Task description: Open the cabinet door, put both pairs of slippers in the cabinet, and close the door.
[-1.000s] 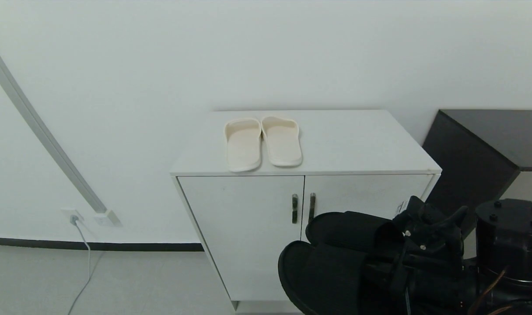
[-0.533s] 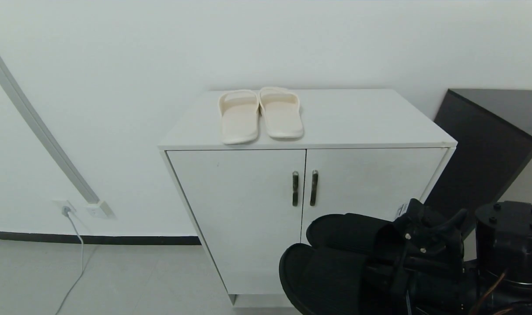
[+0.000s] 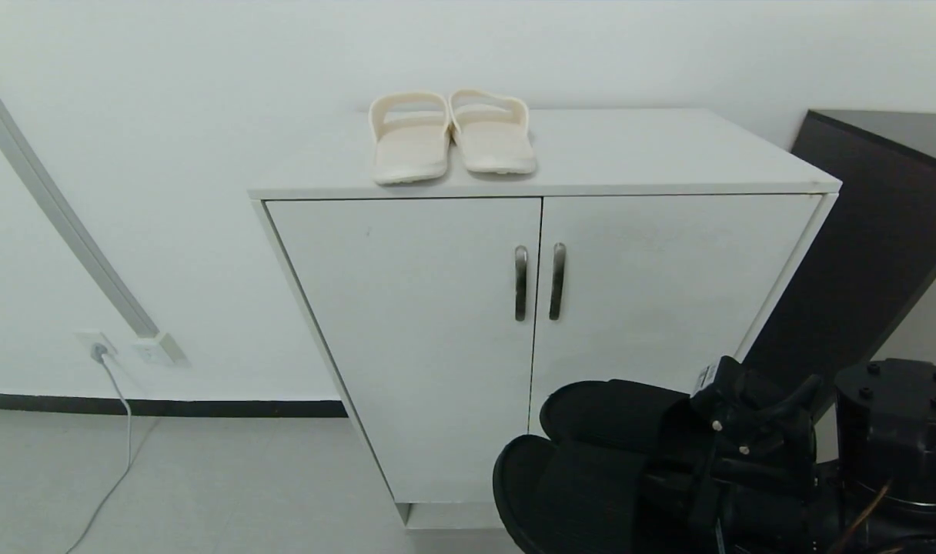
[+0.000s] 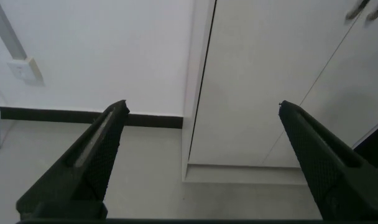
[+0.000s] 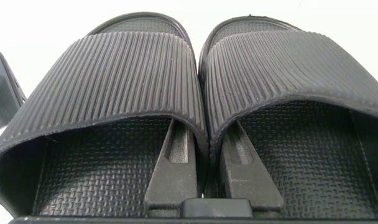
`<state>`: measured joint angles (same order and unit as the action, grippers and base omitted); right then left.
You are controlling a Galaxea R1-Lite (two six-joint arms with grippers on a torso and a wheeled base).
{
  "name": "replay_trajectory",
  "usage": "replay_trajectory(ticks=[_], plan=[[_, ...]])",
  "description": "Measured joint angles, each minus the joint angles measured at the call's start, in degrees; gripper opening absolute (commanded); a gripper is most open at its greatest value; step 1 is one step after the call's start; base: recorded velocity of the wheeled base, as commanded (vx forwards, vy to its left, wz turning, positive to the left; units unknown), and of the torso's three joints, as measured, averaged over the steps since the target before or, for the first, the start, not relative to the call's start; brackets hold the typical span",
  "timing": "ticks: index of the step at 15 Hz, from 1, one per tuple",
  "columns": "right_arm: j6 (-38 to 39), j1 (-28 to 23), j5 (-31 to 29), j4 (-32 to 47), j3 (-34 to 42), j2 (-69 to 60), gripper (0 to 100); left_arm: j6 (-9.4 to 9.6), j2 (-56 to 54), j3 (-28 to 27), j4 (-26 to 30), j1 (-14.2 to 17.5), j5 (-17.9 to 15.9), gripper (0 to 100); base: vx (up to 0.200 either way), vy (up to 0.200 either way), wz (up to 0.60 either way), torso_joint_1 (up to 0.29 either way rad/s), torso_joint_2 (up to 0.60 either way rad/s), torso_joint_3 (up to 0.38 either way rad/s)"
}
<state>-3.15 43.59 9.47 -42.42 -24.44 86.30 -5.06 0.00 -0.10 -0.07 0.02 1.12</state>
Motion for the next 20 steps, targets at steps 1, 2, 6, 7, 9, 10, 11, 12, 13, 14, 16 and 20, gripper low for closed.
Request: replay_trajectory(ticks=[1, 2, 6, 7, 9, 10, 11, 12, 13, 14, 16, 20], plan=[[0.0, 0.0, 0.0, 0.0, 0.0, 0.0, 0, 0.71, 0.0, 0.0, 0.0, 0.0, -0.3, 100, 0.000, 0.000, 0.00, -0.115, 0.47, 0.354], [0.0, 0.0, 0.0, 0.0, 0.1, 0.1, 0, 1.15, 0.0, 0.0, 0.0, 0.0, -0.7, 100, 0.000, 0.000, 0.00, -0.110, 0.45, 0.344], [0.0, 0.0, 0.1, 0.0, 0.2, 0.3, 0, 1.67, 0.3, 0.0, 0.0, 0.0, -1.0, 100, 0.000, 0.000, 0.00, -0.072, 0.45, 0.372], [0.1, 0.0, 0.1, 0.0, 0.2, 0.3, 0, 1.54, 0.5, 0.0, 0.0, -0.1, -1.0, 100, 0.000, 0.000, 0.00, -0.041, 0.43, 0.393], [0.0, 0.0, 0.1, 0.0, 0.2, 0.3, 0, 1.43, 1.3, 0.0, 0.2, -0.3, -1.0, 100, 0.000, 0.000, 0.00, -0.010, 0.36, 0.349], [0.1, 0.0, 0.1, 0.0, 0.2, 0.3, 0, 1.37, 2.0, 0.0, 0.1, -0.4, -1.0, 100, 0.000, 0.000, 0.00, -0.002, 0.16, 0.154], [0.1, 0.0, 0.1, 0.0, 0.2, 0.3, 0, 1.26, 2.9, 0.0, 0.1, -0.4, -1.0, 100, 0.000, 0.000, 0.00, 0.002, 0.09, 0.119], [0.1, 0.0, 0.1, 0.0, 0.3, 0.3, 0, 1.23, 3.8, 0.0, 0.0, -0.4, -1.0, 100, 0.000, 0.000, 0.00, 0.002, 0.06, 0.041], [0.1, 0.0, 0.1, 0.0, 0.4, 0.3, 0, 1.39, 4.4, 0.0, 0.0, -0.4, -1.0, 100, 0.000, 0.000, 0.00, 0.007, 0.04, 0.051], [0.1, 0.0, 0.1, 0.0, 0.4, 0.3, 0, 1.50, 5.1, 0.0, 0.0, -0.7, -1.0, 100, 0.000, 0.000, 0.00, 0.000, 0.00, 0.000], [0.0, 0.0, 0.1, 0.0, 0.4, 0.3, 0, 1.16, 6.9, -1.3, -0.2, -1.1, -1.1, 100, 0.000, 0.000, 0.00, 0.000, 0.00, 0.000], [0.1, 0.0, 0.1, 0.0, 0.3, 0.2, 0, -2.66, 15.3, -11.0, -0.6, -1.2, -5.5, 100, 0.000, 0.000, 0.00, 0.000, 0.00, 0.000]])
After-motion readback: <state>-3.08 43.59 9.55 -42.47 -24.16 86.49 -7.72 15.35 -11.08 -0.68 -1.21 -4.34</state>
